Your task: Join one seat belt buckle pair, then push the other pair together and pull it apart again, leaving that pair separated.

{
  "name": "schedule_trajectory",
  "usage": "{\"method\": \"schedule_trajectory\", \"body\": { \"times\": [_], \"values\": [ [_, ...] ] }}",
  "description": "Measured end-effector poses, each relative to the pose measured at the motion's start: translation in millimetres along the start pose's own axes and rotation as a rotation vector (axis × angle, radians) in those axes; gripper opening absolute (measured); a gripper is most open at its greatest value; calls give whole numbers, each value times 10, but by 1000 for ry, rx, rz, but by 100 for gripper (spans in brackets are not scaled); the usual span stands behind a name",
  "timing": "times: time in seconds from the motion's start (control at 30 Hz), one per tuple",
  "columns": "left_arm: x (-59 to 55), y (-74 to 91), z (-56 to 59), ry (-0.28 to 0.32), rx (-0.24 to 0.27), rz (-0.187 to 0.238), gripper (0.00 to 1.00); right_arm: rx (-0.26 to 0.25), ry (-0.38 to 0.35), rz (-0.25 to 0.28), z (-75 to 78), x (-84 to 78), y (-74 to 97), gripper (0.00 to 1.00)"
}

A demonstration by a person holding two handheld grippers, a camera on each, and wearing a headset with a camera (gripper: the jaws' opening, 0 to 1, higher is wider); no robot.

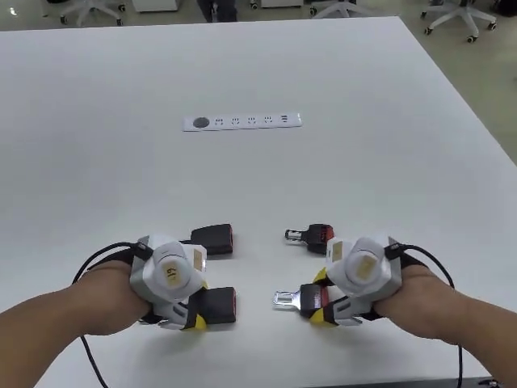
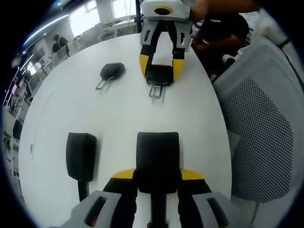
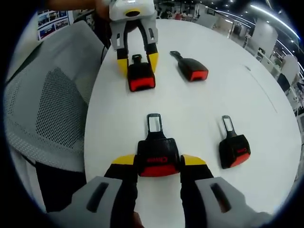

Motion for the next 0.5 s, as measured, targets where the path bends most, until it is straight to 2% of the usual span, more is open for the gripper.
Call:
{"method": "schedule_trajectory", "body": {
  "times": [0.3, 0.5],
  "values": [
    [6, -13, 2, -3, -4, -8, 33, 19, 36, 11, -91, 251, -196, 34],
    [21, -9, 31, -17, 1, -5, 33, 16, 34, 19, -145, 378, -267, 34]
  ]
}}
Point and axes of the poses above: the centre of the closed fingertips' face, and the gripper's own axes: y roughly backward along the fingers, z roughly to its right, x roughly out of its top, the point moved 8 cm from there along y, roughly backward along the fingers
